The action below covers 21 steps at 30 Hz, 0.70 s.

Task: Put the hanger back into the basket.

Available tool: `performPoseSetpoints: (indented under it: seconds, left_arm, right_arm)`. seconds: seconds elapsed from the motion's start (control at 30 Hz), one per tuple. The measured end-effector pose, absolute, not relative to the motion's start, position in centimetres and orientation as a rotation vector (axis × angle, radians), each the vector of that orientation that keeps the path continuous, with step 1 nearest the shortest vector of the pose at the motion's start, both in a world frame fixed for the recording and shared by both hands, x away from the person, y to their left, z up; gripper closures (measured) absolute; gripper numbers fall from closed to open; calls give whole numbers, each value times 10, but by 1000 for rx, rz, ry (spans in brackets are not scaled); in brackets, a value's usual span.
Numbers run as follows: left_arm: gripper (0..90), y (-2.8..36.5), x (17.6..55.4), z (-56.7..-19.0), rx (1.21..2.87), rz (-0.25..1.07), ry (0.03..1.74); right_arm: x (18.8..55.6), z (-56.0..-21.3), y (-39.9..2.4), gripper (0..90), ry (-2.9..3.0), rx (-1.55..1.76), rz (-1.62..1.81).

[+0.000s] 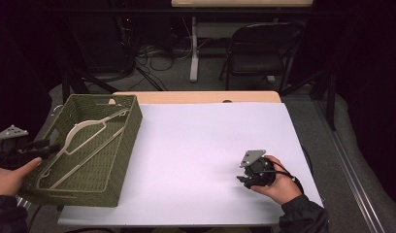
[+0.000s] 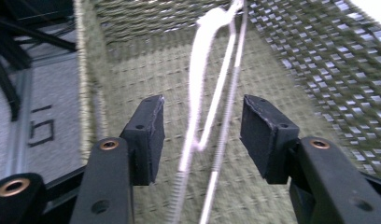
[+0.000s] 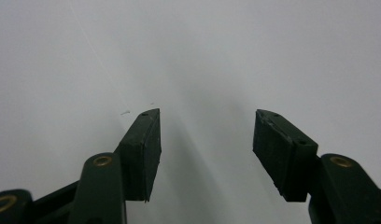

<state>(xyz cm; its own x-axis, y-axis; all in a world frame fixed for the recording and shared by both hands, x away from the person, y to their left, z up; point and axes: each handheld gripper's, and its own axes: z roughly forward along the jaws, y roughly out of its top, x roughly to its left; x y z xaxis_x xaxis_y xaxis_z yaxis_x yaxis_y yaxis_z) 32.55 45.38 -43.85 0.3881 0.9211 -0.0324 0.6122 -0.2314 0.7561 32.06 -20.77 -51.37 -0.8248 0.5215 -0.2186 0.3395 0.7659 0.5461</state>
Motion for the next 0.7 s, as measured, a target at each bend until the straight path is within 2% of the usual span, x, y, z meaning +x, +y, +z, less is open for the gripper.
performPoseSetpoints:
  seconds: [0.33, 0.6, 0.7]
  left_arm:
    - [442, 419, 295, -419, 1906, 567, 1249]
    - [442, 357, 261, -415, 1874, 494, 1112]
    - [442, 329, 256, -425, 1932, 450, 1043]
  right_arm:
    - [314, -505, -213, 403, 2590, 680, 721]
    - [300, -503, -219, 394, 2569, 708, 759]
    - [295, -504, -225, 391, 2562, 727, 767]
